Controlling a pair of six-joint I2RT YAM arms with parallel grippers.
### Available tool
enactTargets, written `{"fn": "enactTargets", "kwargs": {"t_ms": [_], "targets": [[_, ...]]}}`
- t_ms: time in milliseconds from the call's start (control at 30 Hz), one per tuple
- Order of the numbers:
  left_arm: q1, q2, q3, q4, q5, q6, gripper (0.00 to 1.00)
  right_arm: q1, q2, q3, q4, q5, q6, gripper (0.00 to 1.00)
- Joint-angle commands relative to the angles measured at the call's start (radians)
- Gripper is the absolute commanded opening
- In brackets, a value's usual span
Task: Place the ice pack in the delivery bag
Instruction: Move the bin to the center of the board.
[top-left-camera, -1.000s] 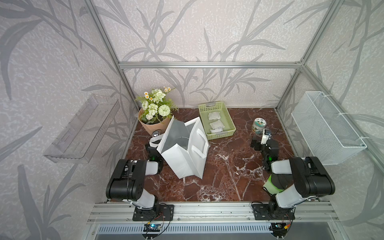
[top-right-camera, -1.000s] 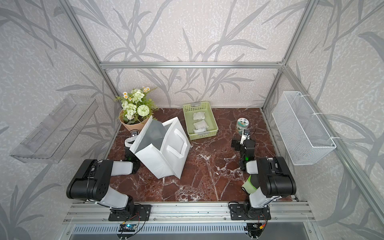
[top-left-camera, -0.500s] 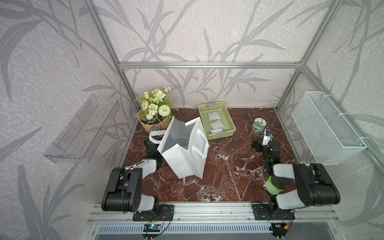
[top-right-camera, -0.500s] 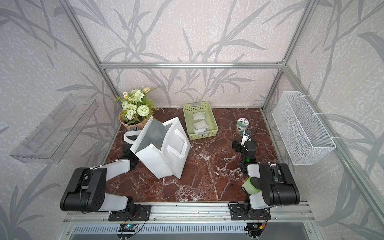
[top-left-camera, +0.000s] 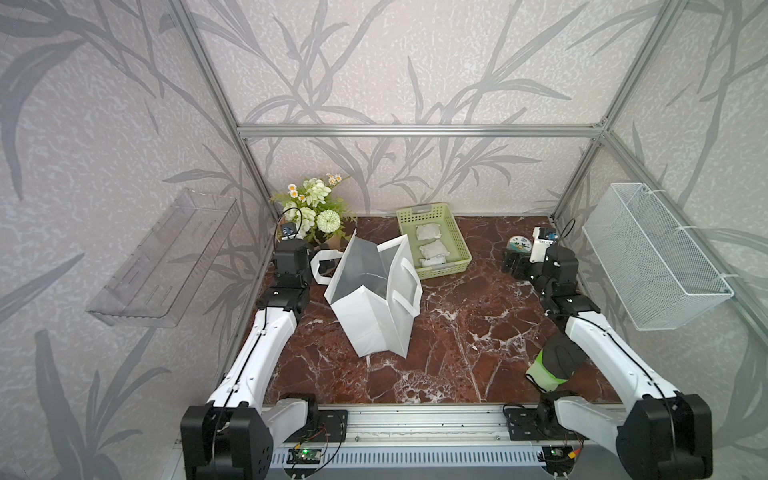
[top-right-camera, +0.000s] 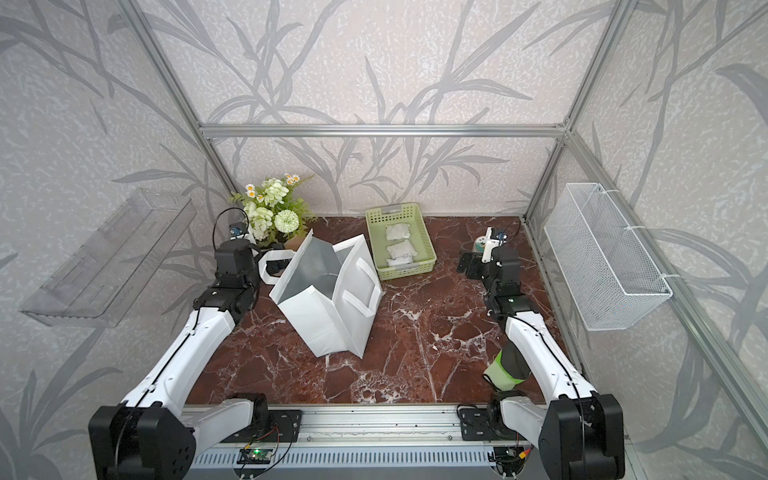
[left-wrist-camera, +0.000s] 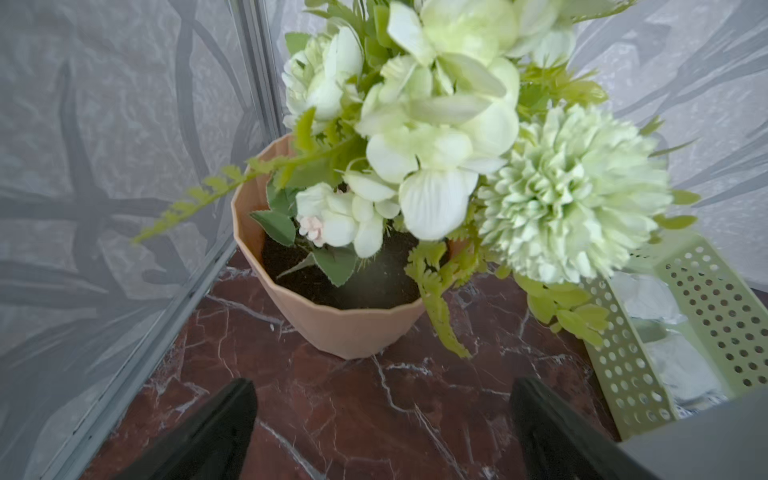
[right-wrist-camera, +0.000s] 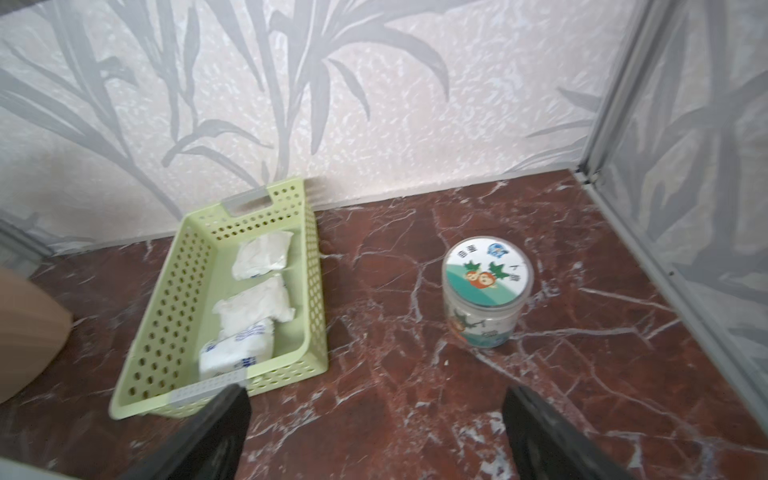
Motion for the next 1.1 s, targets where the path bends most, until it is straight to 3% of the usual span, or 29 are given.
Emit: {"fn": "enactTargets", "kwargs": {"t_ms": [0,200,467,600,867,1067], "targets": [[0.002,-0.030,0.131,-0.288,0.110,-0.082,1.00,0.024,0.048,0.094,-0.255,-0.127,0.076,0.99],[0.002,-0.010,0.270,-0.520,0.238,-0.170,1.00,0.067,0.216,0.308,-0.457,-0.200,0.071,0.99],[0.001,-0.003,0.352,-0.616,0.441,-0.296,1.00,0.075,0.522,0.564,-0.585,-0.227,0.010,0.99],[0.000,0.006,0.403,-0.659,0.478,-0.301,1.00,0.093,0.706,0.720,-0.629,-0.223,-0.027,0.98],[0.000,-0.001,0.388,-0.628,0.501,-0.347,1.00,0.126,1.003,1.053,-0.783,-0.122,-0.055,0.79],[0.000,0.004,0.406,-0.621,0.499,-0.354,1.00,0.149,1.031,1.085,-0.795,-0.067,-0.057,0.56]]}}
